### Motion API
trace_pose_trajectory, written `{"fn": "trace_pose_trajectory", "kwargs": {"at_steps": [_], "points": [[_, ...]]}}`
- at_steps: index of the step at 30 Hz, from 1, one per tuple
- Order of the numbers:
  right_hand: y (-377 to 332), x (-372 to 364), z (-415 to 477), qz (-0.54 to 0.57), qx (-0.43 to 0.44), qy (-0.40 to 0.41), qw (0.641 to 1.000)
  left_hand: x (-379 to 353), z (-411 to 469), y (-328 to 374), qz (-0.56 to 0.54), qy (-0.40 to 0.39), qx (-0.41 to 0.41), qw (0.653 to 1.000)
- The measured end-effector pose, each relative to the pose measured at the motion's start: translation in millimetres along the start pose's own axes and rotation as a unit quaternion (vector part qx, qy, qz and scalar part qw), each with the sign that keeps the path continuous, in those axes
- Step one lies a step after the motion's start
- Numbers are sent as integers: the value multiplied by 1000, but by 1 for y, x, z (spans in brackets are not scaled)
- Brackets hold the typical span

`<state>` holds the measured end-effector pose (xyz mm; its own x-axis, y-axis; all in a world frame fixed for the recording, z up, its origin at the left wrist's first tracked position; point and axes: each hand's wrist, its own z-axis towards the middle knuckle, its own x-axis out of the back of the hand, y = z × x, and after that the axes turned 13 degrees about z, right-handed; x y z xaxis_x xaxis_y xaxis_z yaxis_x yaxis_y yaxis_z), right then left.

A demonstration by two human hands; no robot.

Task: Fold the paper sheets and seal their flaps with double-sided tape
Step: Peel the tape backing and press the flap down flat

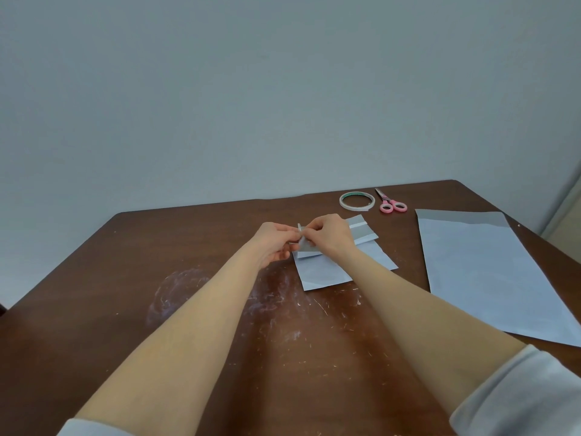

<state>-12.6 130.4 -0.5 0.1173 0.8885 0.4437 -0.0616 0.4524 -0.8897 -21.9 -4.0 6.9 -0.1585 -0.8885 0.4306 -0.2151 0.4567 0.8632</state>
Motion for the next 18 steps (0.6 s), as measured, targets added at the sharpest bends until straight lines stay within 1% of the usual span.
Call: {"fn": "trace_pose_trajectory", "kwargs": {"at_steps": [4,6,8,10,12,14,18], "points": [[-1,3,-1,19,-17,15,1000,-1,1,1,-2,21,11,1000],[-1,6,1,43,-42,28,998,-1,3,0,-8,36,25,999],[0,9,2,99,-84,47,990,-2,4,-1,-18,49,39,998],[2,15,3,191,-143,71,969,-2,5,0,-26,57,50,997],[2,23,1,303,-204,92,926,-3,6,0,-33,63,55,996],[-2,32,-1,413,-247,119,868,-5,9,-1,-42,73,58,995],[0,50,0,570,-278,153,758,-8,13,-3,-49,89,68,992]]}}
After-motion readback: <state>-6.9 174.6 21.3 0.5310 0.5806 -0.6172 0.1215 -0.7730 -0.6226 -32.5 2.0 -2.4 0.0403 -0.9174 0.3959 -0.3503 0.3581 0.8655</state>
